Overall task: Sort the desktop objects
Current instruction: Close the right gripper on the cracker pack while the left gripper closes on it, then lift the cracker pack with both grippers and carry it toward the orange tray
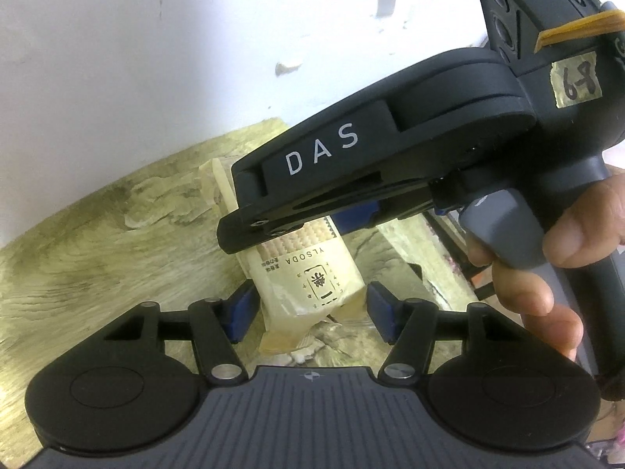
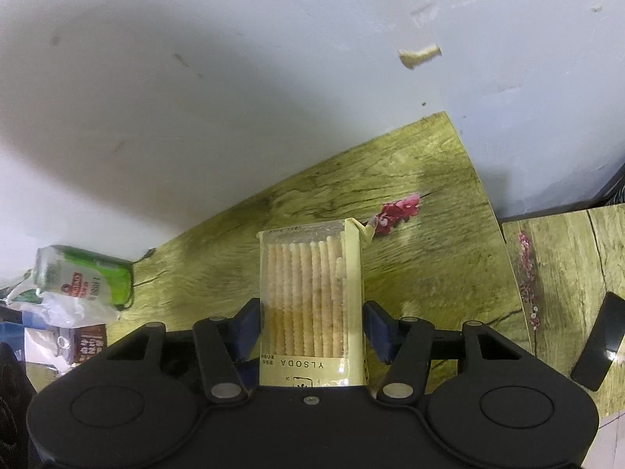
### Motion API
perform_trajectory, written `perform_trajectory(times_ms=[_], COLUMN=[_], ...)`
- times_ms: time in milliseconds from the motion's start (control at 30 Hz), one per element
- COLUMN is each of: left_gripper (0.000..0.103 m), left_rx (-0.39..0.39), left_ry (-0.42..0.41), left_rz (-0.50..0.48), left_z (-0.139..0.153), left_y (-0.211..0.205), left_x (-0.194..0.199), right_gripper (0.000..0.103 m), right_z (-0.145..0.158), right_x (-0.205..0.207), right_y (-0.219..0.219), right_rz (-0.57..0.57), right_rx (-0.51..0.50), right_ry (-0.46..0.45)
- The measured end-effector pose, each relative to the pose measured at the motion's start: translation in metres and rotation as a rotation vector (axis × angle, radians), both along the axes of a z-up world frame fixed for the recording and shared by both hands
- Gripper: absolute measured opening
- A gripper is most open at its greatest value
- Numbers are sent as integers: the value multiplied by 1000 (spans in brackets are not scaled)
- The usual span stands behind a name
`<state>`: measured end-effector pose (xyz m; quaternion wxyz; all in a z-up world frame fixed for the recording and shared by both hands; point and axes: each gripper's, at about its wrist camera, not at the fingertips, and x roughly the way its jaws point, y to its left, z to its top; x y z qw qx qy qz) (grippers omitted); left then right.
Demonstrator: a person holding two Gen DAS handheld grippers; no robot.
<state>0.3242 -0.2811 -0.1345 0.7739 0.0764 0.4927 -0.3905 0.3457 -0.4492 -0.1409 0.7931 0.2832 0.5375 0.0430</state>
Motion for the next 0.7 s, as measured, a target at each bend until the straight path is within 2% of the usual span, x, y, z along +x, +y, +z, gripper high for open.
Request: perform_trajectory(times_ms=[333, 700], left_gripper=[61, 61], left_rx=[-3, -4], left_ry=[-88, -131], left_rz=[-13, -21], left_z=[50, 54], left_y=[24, 51], left_x=[-26, -73], right_gripper=[54, 54], right_z=[51, 76], right_x=[-38, -96], right_y=[25, 59], right_rz=[15, 28], right_rx=[-5, -4], right_ry=[-88, -122])
